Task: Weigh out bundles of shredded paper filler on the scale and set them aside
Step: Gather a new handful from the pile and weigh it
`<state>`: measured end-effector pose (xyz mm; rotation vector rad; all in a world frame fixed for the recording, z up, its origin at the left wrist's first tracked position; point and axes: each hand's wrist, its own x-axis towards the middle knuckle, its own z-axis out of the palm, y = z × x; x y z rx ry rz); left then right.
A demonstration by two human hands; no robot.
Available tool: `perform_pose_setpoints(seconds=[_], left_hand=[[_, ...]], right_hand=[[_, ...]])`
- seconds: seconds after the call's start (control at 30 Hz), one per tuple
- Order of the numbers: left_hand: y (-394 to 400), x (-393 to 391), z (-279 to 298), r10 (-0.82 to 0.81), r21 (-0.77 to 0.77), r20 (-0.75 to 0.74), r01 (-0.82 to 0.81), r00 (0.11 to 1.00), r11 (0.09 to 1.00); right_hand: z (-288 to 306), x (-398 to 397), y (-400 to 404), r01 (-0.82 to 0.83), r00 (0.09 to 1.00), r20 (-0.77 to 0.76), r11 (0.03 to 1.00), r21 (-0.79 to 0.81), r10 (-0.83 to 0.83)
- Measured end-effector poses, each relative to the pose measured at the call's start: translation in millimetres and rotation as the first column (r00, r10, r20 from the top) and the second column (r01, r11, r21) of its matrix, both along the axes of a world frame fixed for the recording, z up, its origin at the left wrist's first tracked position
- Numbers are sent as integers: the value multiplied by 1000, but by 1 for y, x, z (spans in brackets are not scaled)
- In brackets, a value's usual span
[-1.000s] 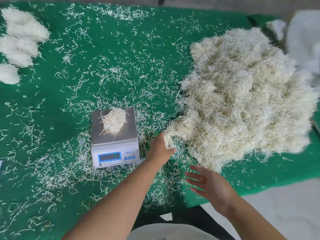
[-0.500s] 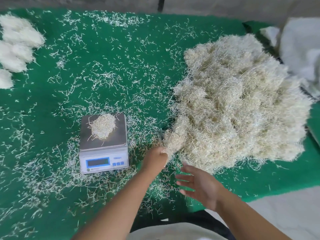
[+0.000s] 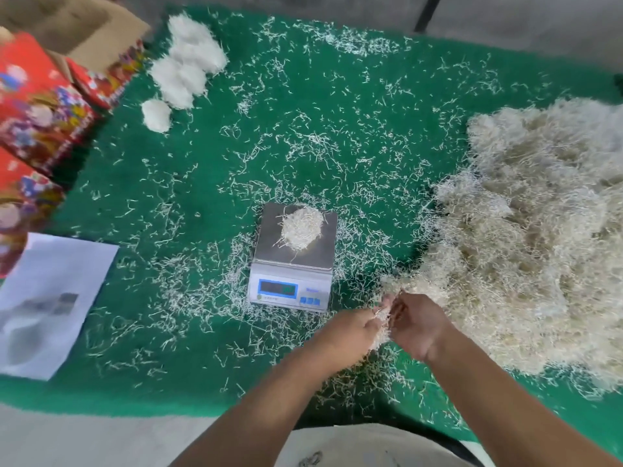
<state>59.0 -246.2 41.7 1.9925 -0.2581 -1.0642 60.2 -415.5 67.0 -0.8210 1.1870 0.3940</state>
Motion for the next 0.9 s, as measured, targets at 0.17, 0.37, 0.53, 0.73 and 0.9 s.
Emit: perform_pose_setpoints(seconds=[0.17,0.37,0.53,0.73,0.9], left_hand=[[46,17,13,-67,-12,28,67,997,998],[162,49,21,264,48,122,-271,957,961],[190,111,31,501,-18,403,-540,766,841],[135,180,13,127,214,714,-388,689,897],[101,177,-13,-3,271,580,-189,815,944]], right_hand=[[-18,19,-10,220,975,-12,968,-122,-223],[-36,-6,-54,103,982,-105,913,-395,-156],[-53,-73,-36,-361,914,-345,814,-454,213],[-59,-102,-14,-453,886,-358,709,-540,293],[-59,-105,-20,-381,921,-306,731,-566,242]])
